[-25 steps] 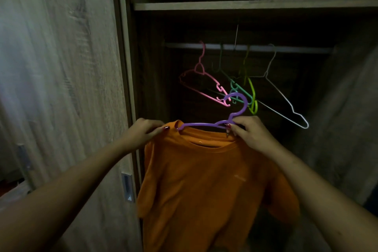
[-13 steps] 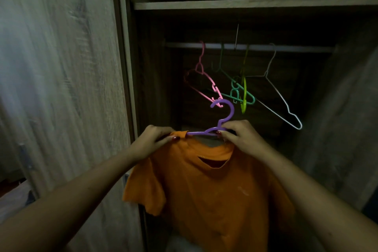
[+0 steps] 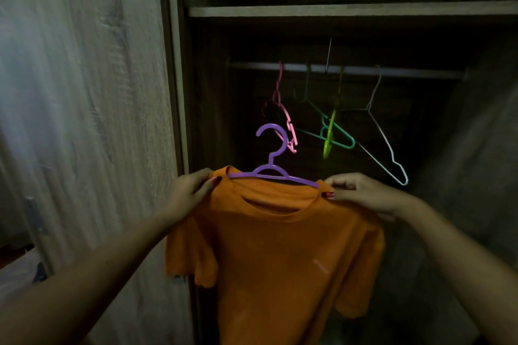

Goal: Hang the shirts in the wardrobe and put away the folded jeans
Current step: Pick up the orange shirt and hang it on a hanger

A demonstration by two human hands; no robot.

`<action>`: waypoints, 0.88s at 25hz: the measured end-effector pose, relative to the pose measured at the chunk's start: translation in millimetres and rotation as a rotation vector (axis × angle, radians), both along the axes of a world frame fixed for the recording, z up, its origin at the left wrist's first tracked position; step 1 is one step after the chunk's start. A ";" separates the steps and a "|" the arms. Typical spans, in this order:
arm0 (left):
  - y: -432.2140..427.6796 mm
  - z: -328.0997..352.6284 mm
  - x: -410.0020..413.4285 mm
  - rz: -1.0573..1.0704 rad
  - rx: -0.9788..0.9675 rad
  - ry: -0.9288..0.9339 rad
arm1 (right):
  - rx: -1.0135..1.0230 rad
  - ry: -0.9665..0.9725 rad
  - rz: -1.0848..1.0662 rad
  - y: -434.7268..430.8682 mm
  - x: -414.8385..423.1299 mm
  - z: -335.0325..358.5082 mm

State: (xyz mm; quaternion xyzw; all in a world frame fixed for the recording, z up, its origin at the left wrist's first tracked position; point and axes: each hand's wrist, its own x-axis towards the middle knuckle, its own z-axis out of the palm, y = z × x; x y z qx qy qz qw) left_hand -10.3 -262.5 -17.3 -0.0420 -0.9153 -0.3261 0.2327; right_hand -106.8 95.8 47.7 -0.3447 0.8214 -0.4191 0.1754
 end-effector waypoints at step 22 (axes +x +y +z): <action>27.2 58.7 -40.6 -0.269 0.700 -0.231 | -0.697 -0.294 -0.264 -213.1 -45.0 97.3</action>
